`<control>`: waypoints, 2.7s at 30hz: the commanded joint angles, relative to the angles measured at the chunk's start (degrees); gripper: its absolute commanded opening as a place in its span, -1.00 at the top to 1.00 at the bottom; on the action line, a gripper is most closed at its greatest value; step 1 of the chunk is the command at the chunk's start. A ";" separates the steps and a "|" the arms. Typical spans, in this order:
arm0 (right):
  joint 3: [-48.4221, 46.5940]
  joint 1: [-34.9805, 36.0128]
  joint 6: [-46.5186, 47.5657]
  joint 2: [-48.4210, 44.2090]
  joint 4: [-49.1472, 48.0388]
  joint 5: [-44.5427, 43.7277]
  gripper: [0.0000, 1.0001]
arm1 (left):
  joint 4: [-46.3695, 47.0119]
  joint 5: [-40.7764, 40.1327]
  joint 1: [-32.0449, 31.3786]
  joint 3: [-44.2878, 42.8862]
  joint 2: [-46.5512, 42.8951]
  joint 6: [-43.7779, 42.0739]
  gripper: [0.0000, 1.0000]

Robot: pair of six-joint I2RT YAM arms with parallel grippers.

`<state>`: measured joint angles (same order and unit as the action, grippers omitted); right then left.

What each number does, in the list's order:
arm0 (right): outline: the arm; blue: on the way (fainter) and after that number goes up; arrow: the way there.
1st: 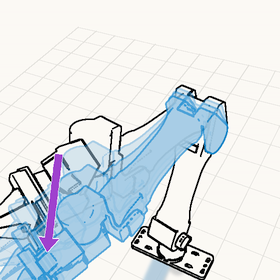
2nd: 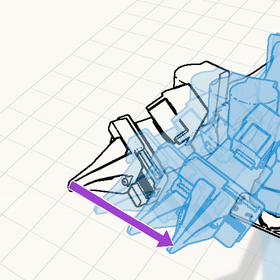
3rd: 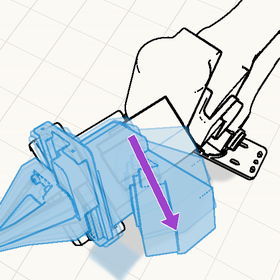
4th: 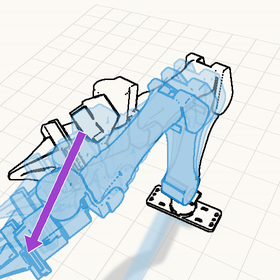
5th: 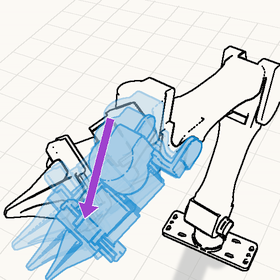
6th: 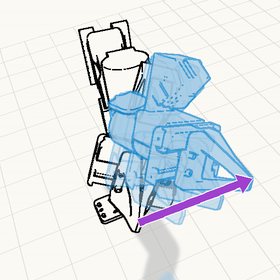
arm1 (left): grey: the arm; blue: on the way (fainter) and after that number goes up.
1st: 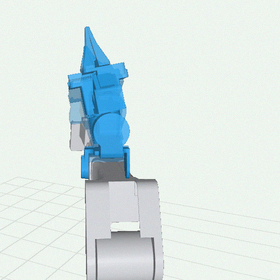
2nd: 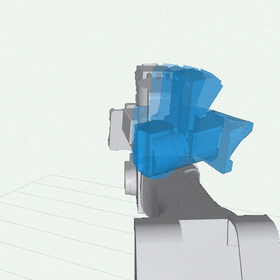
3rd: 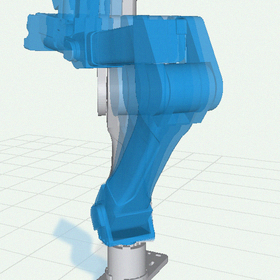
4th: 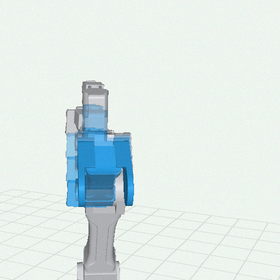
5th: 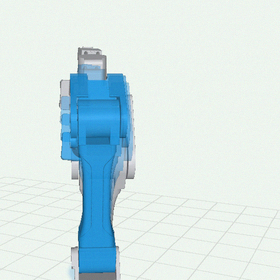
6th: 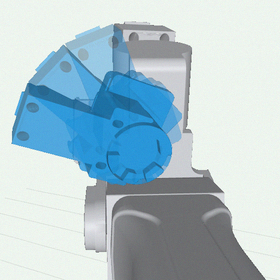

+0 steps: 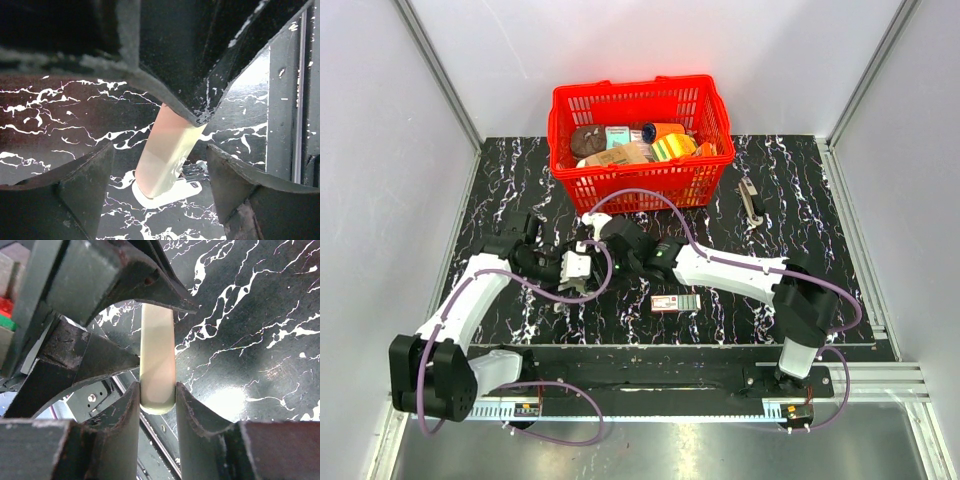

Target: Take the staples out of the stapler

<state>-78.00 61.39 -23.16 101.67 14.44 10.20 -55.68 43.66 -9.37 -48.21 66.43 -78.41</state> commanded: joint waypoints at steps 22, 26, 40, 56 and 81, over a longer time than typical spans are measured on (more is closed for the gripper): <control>-0.66 1.28 -3.30 -5.95 -12.85 1.94 1.00 | 15.60 -10.44 -2.41 7.78 -5.79 8.63 1.00; -0.93 1.28 -3.39 -6.30 -13.64 -1.48 0.69 | 19.19 -12.45 -2.50 9.00 -8.68 9.68 1.00; 11.45 0.58 -4.08 -19.83 -22.69 -22.15 -0.36 | 49.26 -26.70 -2.15 14.10 -20.37 14.69 1.00; 26.14 0.66 -9.54 -18.09 -42.11 -10.91 -0.18 | 40.67 -16.07 -2.06 7.35 -30.76 26.64 1.00; 13.67 3.30 -6.82 -0.77 -43.71 -7.82 -0.18 | 37.22 -16.59 -1.97 4.35 -23.81 32.88 1.00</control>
<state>-60.45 63.18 -31.75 98.96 -29.61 4.03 -21.39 26.57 -11.57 -40.80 42.65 -46.78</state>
